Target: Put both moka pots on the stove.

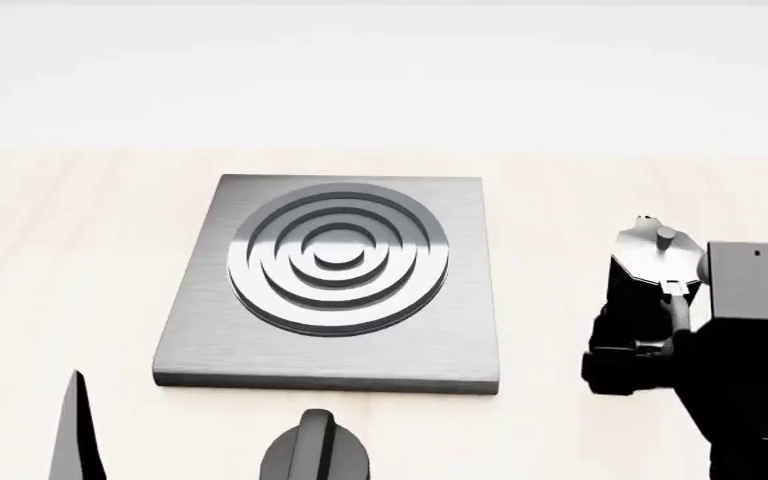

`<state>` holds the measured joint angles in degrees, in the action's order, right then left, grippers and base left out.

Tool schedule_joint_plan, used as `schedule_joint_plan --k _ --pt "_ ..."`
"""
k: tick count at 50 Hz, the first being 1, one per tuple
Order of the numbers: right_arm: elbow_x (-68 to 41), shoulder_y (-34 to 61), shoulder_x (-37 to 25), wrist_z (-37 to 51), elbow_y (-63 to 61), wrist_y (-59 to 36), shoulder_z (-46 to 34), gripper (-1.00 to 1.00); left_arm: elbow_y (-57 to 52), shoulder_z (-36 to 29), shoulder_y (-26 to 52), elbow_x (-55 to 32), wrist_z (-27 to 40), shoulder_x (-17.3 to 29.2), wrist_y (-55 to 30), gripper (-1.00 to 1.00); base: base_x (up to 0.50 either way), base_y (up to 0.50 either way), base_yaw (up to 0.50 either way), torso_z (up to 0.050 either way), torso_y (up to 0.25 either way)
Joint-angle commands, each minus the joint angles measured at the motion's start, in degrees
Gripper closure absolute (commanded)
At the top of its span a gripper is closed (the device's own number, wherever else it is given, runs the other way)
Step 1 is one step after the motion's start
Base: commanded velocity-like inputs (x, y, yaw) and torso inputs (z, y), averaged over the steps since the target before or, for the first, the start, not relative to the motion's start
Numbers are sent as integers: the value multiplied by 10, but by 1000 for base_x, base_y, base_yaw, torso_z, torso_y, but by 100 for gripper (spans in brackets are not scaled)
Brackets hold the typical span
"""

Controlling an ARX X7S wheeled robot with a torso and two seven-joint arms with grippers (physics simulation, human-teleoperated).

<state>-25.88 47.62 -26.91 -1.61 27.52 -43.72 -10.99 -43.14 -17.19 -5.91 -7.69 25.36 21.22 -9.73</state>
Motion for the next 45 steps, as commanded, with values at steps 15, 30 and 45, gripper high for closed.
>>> schedule_joint_plan --k 15,30,45 --pt "0 -7 -2 9 -22 -8 -5 100 -7 2 -1 -5 7 5 0 -100 0 0 0 0 0" --pt "-31 -7 -6 51 -190 -42 21 100 -4 2 -2 -6 9 8 7 -100 0 0 0 0 1" --pt "-87 31 0 83 -368 -128 31 100 -13 1 -1 -7 13 11 1 -100 0 0 0 0 1"
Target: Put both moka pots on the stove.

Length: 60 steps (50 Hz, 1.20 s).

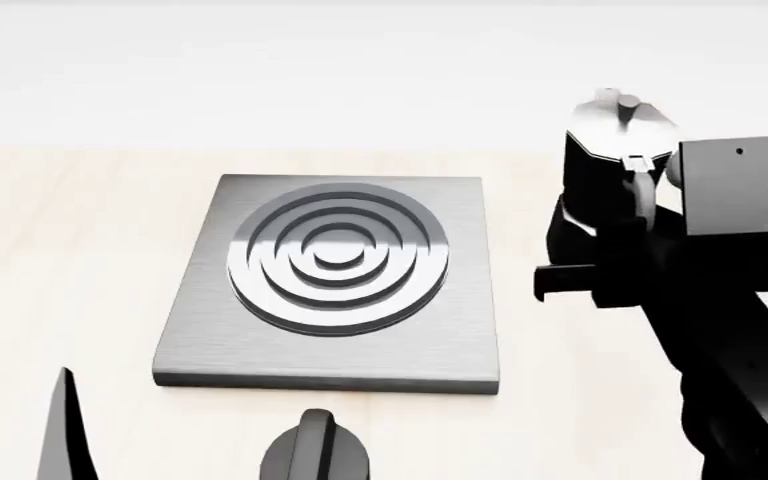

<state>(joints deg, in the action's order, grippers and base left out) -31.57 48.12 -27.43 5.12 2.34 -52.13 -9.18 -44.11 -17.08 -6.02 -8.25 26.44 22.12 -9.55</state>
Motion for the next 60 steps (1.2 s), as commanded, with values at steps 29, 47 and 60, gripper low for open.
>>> schedule_joint_plan --k 29,47,60 --pt "44 125 145 -45 114 120 -98 100 -11 6 7 -17 6 10 -13 -100 0 0 0 0 1" --pt "53 139 221 -74 221 205 -130 100 -12 8 5 -21 6 16 -11 -100 0 0 0 0 1" --pt "54 137 251 -86 278 250 -153 100 -12 11 0 -32 1 21 7 -100 0 0 0 0 1"
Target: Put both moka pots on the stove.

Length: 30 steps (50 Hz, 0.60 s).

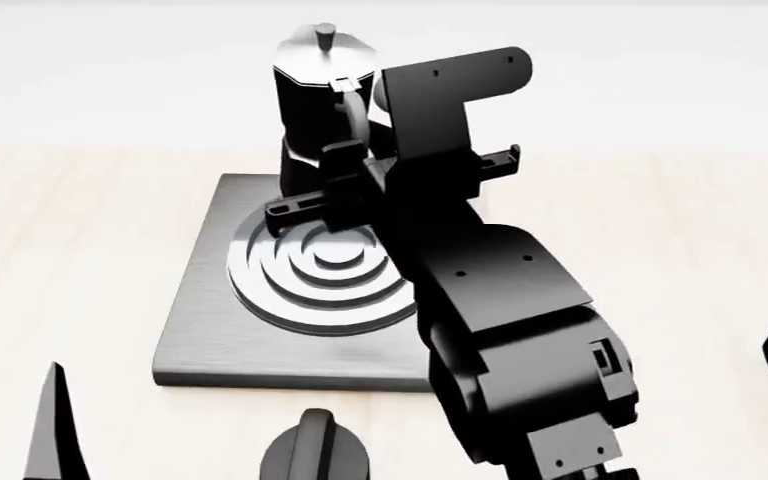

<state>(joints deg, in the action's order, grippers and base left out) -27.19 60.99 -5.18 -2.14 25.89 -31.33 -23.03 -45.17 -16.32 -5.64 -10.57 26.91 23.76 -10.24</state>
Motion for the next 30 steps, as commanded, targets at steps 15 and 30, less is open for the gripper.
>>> schedule_joint_plan --k 15,30 --pt "6 -6 34 -13 73 81 -45 100 4 -8 -8 13 -10 12 36 -100 0 0 0 0 1" --pt "-5 -8 27 -4 74 88 -59 100 9 -13 -7 19 -8 13 38 -100 0 0 0 0 -84"
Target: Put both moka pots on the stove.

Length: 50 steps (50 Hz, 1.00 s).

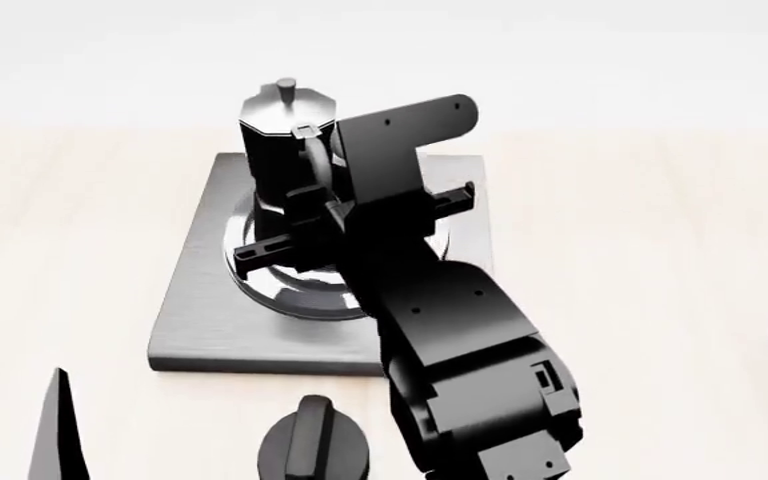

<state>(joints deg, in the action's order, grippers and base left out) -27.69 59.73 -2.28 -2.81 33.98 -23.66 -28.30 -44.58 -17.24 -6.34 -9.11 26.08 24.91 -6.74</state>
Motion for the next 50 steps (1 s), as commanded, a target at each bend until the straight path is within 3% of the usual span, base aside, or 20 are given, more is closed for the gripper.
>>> schedule_joint_plan --k 1,12,29,30,37,50 --pt "-1 4 -2 3 -7 12 -7 100 3 -4 0 5 1 2 4 -100 0 0 0 0 -139" --pt "-8 3 -4 5 -4 22 -16 100 0 -3 -1 2 3 3 3 -100 -1 0 0 0 -140" --pt "-18 -14 -15 8 -11 37 -31 100 1 1 -1 -7 8 2 6 -100 0 0 0 0 0" --pt "-20 -17 -17 6 -17 32 -34 -100 2 1 -1 -7 8 2 7 -100 0 0 0 0 0" --pt "-28 -31 -30 10 -38 30 -33 -100 4 0 0 -7 9 2 7 -100 0 0 0 0 0" --pt "-124 -191 -165 133 -466 -82 11 -100 0 -2 0 -4 12 4 5 -100 0 0 0 0 0"
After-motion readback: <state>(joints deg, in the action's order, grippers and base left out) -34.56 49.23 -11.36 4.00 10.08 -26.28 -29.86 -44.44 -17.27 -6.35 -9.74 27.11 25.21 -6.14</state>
